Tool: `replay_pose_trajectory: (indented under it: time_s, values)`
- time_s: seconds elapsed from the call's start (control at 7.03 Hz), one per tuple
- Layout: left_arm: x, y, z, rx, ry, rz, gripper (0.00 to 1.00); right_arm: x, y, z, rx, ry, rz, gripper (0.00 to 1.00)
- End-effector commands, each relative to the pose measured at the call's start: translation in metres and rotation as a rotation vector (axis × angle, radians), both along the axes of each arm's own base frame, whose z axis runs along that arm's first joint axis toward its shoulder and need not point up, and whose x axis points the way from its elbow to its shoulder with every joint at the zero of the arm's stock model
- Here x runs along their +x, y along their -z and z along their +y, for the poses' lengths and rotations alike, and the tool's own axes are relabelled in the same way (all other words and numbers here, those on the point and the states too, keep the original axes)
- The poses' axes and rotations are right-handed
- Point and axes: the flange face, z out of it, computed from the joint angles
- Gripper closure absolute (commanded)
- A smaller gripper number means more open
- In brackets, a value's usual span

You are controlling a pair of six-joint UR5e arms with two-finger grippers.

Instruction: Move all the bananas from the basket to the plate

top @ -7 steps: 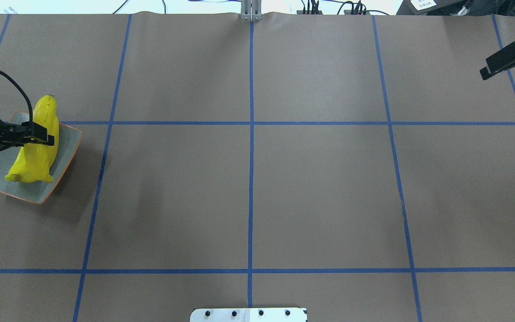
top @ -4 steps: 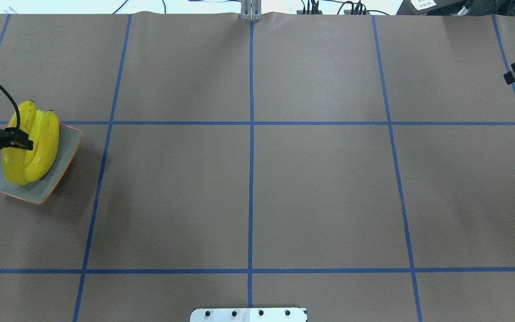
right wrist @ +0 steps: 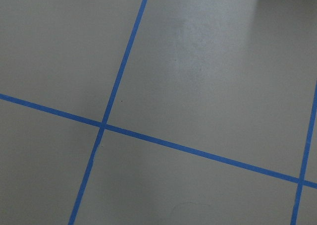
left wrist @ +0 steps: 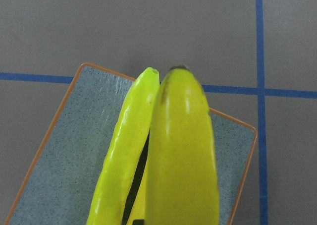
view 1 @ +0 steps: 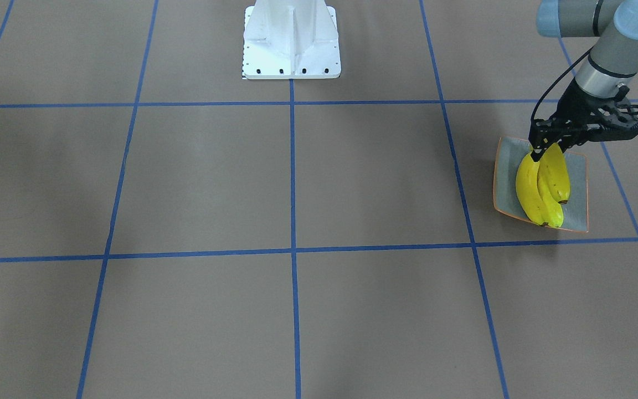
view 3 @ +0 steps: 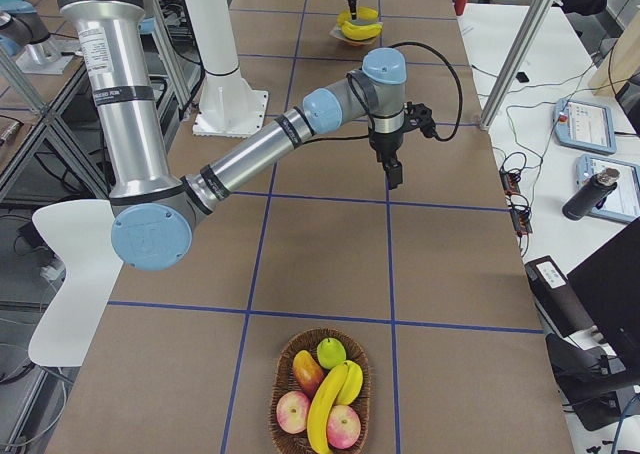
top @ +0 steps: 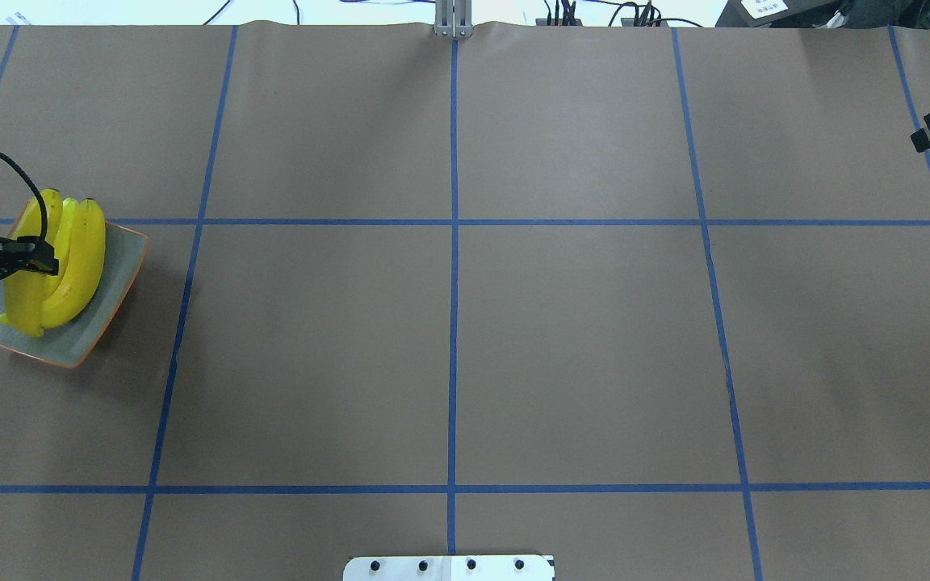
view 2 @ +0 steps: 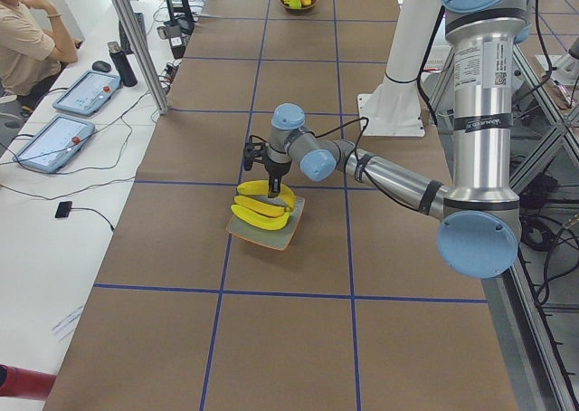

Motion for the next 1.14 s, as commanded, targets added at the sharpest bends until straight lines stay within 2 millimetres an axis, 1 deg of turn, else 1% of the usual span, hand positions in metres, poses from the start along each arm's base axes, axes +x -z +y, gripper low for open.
replay_pose_trajectory:
  time_s: [0.0, 0.14, 0.28, 0.43, 0.57, 0.71, 0.85, 1.0]
  values:
    - [0.017, -0.004, -0.007, 0.019, 0.002, -0.032, 0.67, 0.000, -0.001, -0.002, -0.002, -0.003, 0.003, 0.00]
    - [0.020, -0.012, -0.012, 0.025, 0.013, -0.060, 0.64, 0.000, -0.001, -0.002, -0.003, -0.003, 0.003, 0.00]
    - [0.028, -0.011, -0.014, 0.035, 0.010, -0.066, 0.59, 0.000, -0.004, -0.004, -0.009, -0.004, 0.006, 0.00]
    - [0.035, -0.006, -0.016, 0.044, 0.002, -0.060, 0.51, 0.000, -0.007, -0.005, -0.015, -0.004, 0.007, 0.00]
    - [0.039, -0.004, -0.015, 0.049, -0.005, -0.058, 0.37, 0.000, -0.007, -0.006, -0.015, -0.005, 0.007, 0.00]
    - [0.039, -0.004, -0.017, 0.062, 0.006, -0.073, 0.18, 0.000, -0.007, -0.005, -0.016, -0.005, 0.008, 0.00]
    - [0.038, -0.005, -0.018, 0.078, 0.023, -0.089, 0.01, 0.000, -0.007, -0.006, -0.015, -0.005, 0.007, 0.00]
    - [0.037, -0.004, -0.018, 0.081, 0.025, -0.089, 0.01, 0.000, -0.006, -0.005, -0.014, -0.005, 0.006, 0.00]
